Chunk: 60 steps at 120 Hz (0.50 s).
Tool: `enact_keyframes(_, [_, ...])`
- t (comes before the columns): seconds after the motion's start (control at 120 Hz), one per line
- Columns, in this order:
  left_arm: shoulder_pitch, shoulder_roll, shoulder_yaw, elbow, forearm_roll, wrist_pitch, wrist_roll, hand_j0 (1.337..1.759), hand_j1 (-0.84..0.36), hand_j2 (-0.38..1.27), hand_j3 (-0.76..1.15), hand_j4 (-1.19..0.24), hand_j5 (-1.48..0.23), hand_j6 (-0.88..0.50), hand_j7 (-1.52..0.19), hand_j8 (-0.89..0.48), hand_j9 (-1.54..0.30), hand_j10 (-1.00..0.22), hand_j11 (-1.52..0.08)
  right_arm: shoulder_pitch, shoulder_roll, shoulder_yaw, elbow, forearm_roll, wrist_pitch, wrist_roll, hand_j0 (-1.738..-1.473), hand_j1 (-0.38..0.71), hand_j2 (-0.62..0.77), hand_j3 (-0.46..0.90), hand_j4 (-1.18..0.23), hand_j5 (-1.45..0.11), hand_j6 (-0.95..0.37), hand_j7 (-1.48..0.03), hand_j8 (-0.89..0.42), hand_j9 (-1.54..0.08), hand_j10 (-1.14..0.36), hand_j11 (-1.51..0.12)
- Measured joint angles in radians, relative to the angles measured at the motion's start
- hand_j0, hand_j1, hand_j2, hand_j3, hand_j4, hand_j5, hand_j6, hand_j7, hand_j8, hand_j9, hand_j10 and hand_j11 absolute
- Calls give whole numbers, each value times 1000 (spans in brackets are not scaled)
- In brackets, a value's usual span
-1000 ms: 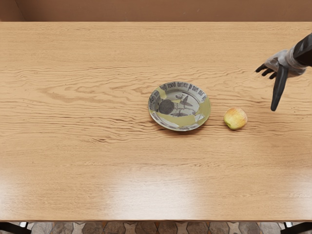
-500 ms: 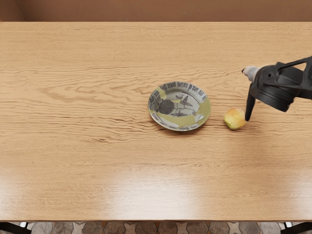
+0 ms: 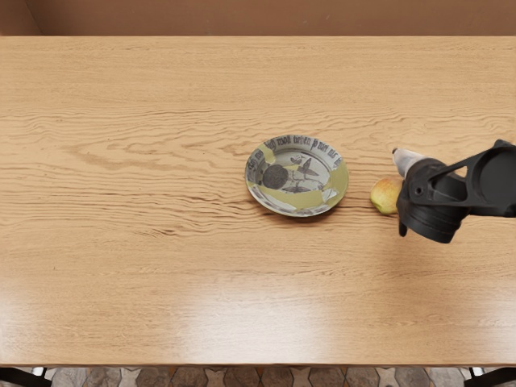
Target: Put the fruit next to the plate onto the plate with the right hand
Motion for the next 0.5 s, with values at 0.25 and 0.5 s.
enact_keyframes(0.25, [0,0,0,0,0,0,0,1658,349,0,0,-1,0,-1,0,-1,0,0,0,-11,14,-11,-2,-12,-8,0,-1658,-294,-9,0,-47,-60,-47,-60,-47,-60,-47,-60])
enact_keyframes(0.5, [0,0,0,0,0,0,0,1658,349,0,0,-1,0,-1,0,-1,0,0,0,7,41,-8,-4,-13,-8,0,-1658,-238,-18,0,-93,-120,-94,-120,-93,-120,-93,-120])
